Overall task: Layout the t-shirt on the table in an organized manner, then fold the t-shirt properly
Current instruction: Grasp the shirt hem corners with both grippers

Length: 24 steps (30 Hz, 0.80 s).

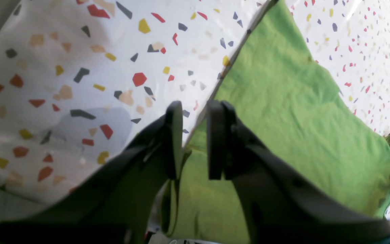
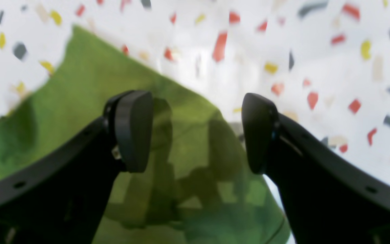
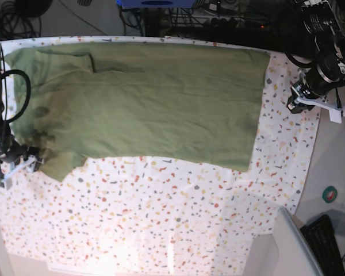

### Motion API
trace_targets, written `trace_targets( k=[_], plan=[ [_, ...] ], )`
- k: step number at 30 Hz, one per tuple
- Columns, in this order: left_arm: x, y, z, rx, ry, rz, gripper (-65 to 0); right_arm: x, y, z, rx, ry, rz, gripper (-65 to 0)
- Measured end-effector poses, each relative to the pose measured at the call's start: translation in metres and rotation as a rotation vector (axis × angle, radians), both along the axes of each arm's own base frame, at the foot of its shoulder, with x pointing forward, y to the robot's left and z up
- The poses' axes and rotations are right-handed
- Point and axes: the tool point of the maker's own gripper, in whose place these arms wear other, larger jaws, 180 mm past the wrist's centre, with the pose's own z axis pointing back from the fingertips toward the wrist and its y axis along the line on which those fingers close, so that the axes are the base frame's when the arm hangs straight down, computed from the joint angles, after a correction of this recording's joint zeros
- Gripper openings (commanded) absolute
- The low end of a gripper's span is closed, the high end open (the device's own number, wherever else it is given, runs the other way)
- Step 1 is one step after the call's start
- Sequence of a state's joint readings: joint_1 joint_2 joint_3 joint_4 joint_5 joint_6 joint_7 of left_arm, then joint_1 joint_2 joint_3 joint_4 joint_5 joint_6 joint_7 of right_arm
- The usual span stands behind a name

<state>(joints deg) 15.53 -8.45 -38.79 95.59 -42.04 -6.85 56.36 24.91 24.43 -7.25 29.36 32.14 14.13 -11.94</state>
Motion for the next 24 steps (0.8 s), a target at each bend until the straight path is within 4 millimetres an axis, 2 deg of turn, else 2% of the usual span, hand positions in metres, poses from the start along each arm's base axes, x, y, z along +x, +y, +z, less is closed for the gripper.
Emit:
trace_targets(
  k=[2, 5, 11, 12, 13, 15, 16, 18, 21, 23, 24],
  plan=[
    [0.001, 0.0, 0.001, 0.0, -0.003, 0.001, -52.5, -0.001, 0.001, -0.002, 0.003, 0.005, -0.001, -25.8],
    [0.001, 0.0, 0.0, 0.0, -0.001, 0.001, -52.5, -0.016, 0.005, -0.019, 0.02, 0.058, -0.017, -25.8],
    [0.001, 0.004, 0.002, 0.01, -0.002, -0.004, -52.0, -0.014, 0.007, -0.019, 0.023, 0.056, -0.018, -26.6],
    [0.002, 0.005, 0.003, 0.015, -0.003, -0.004, -51.8, -0.015, 0.007, -0.019, 0.023, 0.058, -0.018, -28.5],
    [0.002, 0.007, 0.004, 0.021, -0.003, -0.006, -51.8, -0.015, 0.006, -0.02, 0.023, 0.058, -0.018, -33.2],
    [0.002, 0.01, 0.005, 0.027, -0.001, -0.007, -50.2, -0.015, 0.007, -0.02, 0.024, 0.058, -0.019, -46.2],
    [0.002, 0.01, 0.003, 0.025, 0.005, -0.009, -47.4, -0.015, 0.007, -0.02, 0.024, 0.058, -0.018, -52.5],
    [0.013, 0.009, -0.005, 0.019, 0.028, -0.036, -36.2, -0.015, 0.008, -0.02, 0.026, 0.057, -0.019, -65.0],
    [0.044, -0.003, -0.016, -0.016, 0.044, -0.096, -14.8, -0.015, 0.009, -0.02, 0.026, 0.057, -0.015, -65.0],
    [0.067, -0.016, -0.024, -0.046, 0.056, -0.139, -4.3, -0.014, 0.01, -0.02, 0.027, 0.055, -0.014, -65.0],
    [0.079, -0.023, -0.029, -0.066, 0.065, -0.153, -1.5, -0.014, 0.01, -0.02, 0.027, 0.056, -0.014, -65.0]
  ],
)
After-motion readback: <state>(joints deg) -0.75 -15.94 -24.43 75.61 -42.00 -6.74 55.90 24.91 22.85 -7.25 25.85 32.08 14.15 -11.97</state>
